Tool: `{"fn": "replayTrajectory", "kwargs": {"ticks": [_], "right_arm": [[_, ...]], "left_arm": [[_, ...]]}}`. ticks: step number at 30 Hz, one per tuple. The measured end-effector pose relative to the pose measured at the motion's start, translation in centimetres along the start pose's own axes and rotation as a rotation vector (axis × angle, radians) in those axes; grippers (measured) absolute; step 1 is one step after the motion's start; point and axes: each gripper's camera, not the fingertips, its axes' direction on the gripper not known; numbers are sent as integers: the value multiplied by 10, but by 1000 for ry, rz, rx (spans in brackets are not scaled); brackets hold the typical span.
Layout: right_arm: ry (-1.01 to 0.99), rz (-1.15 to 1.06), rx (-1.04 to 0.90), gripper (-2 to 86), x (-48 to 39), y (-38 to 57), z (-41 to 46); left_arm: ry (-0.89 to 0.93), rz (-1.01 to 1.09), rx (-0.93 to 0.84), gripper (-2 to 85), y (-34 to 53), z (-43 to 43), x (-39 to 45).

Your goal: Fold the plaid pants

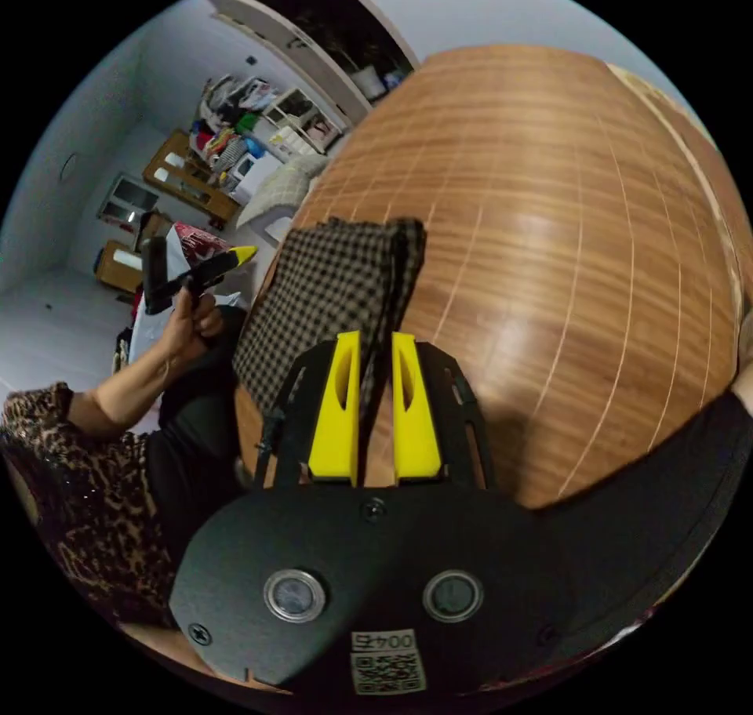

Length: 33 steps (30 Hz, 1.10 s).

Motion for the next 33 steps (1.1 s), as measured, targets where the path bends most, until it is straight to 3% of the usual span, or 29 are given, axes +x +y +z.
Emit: {"fn": "replayTrajectory", "kwargs": {"ticks": [4,7,13,16,20,23,26,29,33], "right_arm": [[-68,51,-97,56,-14,26,8],[-7,13,-192,57,-39,28,28],[68,-1,-234,65,-69,31,59],[136,-39,-274,24,-84,27,78],[314,-14,-229,-1,-100,29,84],[329,100,-172,0,-95,34,83],[326,98,-298,13,-101,30,111],[327,103,-283,46,-114,32,113],[378,56,-87,50,-150,48,91]], "left_arm": [[11,95,-93,6,50,11,41],[-5,64,-188,4,76,30,35],[11,102,-143,4,99,30,26],[3,114,-129,5,108,28,26],[35,89,-130,6,116,25,16],[81,49,-125,6,123,24,5],[106,34,-124,7,129,24,-2],[101,43,-122,7,134,22,-3],[118,35,-116,8,140,20,-9]]}}
